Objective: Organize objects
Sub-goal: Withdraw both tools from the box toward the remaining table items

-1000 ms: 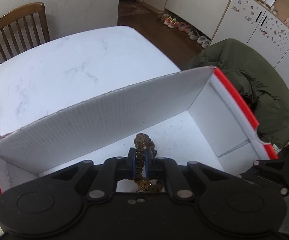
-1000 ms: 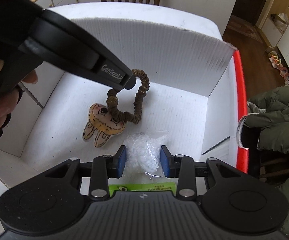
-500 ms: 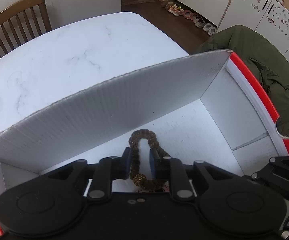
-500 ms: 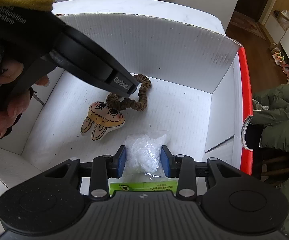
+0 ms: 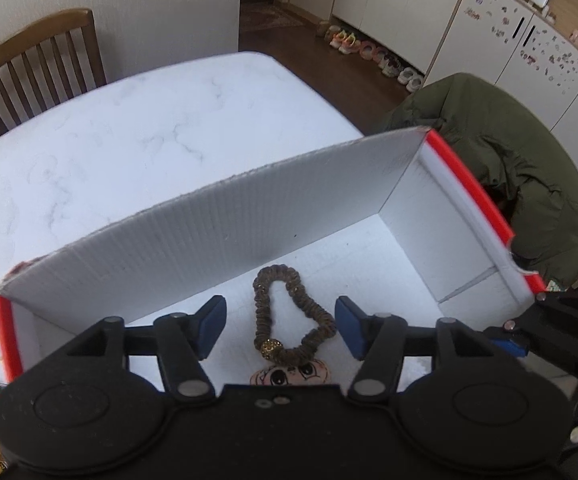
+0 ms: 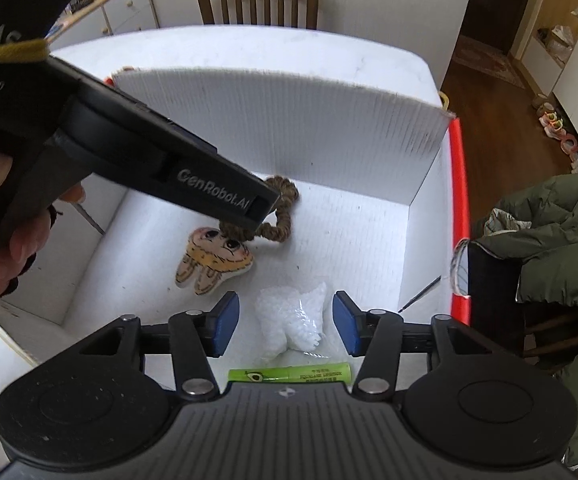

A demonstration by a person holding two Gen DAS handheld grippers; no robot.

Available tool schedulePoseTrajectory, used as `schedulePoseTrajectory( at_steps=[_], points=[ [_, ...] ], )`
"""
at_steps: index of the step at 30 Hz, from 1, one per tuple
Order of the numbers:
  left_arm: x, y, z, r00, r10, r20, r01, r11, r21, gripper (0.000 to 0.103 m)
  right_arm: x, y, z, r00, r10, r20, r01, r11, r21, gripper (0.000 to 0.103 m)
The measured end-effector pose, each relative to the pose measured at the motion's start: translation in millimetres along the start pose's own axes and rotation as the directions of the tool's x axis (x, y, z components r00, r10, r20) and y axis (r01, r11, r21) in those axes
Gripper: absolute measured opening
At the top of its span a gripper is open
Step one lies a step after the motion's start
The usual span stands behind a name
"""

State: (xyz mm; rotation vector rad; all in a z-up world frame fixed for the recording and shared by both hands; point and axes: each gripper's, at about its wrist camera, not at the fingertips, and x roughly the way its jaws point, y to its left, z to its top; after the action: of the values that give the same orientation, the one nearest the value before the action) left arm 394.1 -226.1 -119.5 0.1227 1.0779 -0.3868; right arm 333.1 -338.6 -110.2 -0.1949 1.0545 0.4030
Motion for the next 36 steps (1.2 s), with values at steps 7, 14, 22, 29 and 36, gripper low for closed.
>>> schedulePoseTrajectory(
  at_steps=[7, 14, 22, 29, 36],
  points=[
    [-34, -1, -6, 0.997, -0.019, 0.076, 0.019, 1.0, 0.003, 0.064, -19, 5, -2, 0.999, 0.013, 0.047, -0.014, 1.0, 0.013, 0.056],
    [-72, 1, -24, 0.989, -0.037, 0.142, 0.035, 0.999, 0.012, 0.069, -42, 13, -6, 0.995, 0.03, 0.093, -0.034, 0.999, 0.035, 0.057],
    [-117, 16, -58, 0.978, -0.043, 0.204, 0.047, 0.999, -0.012, 0.076, -68, 27, -13, 0.989, 0.039, 0.144, -0.048, 0.997, 0.056, 0.063],
    [-148, 36, -92, 0.97, -0.037, 0.241, 0.044, 0.999, -0.027, 0.084, -82, 51, -18, 0.982, 0.06, 0.179, -0.073, 0.995, 0.07, 0.067],
    [-175, 65, -125, 0.965, -0.031, 0.261, 0.049, 0.997, -0.06, 0.093, -90, 90, -17, 0.975, 0.083, 0.205, -0.097, 0.993, 0.06, 0.071]
  ],
)
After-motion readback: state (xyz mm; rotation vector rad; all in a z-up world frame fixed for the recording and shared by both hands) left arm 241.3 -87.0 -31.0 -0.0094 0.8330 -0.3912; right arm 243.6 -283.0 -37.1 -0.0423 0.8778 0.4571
